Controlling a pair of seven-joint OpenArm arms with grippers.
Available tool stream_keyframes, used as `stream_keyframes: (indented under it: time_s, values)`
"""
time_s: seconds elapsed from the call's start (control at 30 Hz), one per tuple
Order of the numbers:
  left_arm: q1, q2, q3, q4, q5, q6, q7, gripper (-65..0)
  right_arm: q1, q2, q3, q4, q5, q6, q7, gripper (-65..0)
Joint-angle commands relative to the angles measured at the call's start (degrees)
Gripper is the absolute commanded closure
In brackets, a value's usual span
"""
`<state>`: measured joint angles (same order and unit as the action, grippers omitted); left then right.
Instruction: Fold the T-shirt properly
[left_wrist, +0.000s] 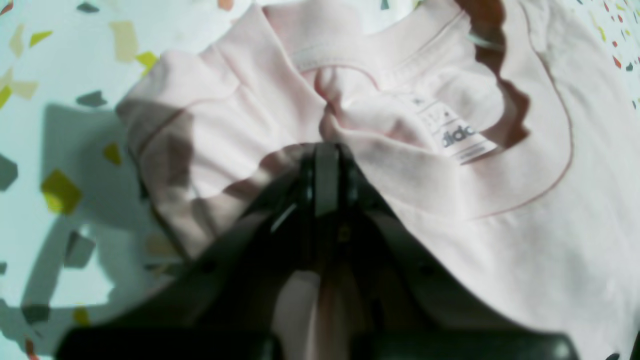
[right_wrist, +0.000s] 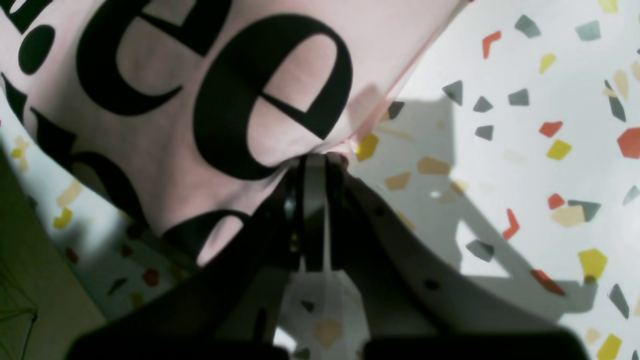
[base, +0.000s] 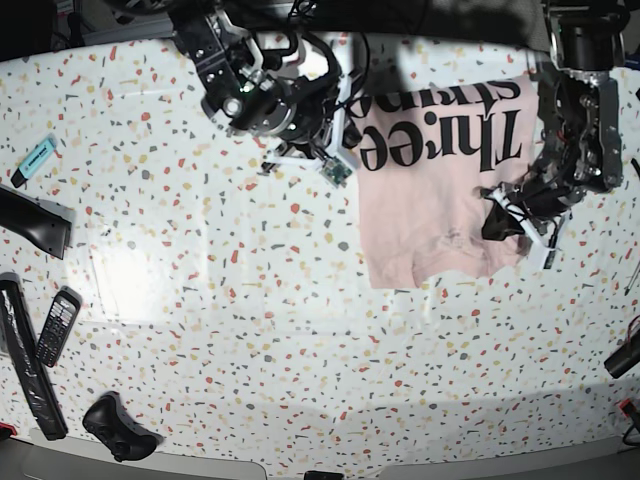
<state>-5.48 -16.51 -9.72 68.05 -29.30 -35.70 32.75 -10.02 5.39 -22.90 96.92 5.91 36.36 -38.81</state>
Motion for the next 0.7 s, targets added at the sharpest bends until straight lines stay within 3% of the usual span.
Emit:
stream_keyframes:
  time_s: [0.0,0.27,0.43,0.67]
  values:
    - [-1.1,-0.7,-0.2,1.1,-0.8,-0.3,-1.1,0.0,0.4,-0.7,0.0,1.2,1.0,0.2,1.3,0.0]
    - [1.9,-4.1,-0.4,10.8,-4.4,0.0,4.2,0.0,0.3,-0.8,4.8,7.3,5.4,-0.4,-0.7,0.0]
    - [7.3,-7.3,-0.5,17.2,-4.8,5.5,2.6,0.0,-0.7,-0.8,10.9,11.1,6.9,-0.4,-2.4,0.0]
    - [17.3,-8.1,-5.1,26.1,-4.7,6.6,3.1,0.0,-8.2,-0.8,19.4,18.2,7.0,-0.4,-2.4,0.0]
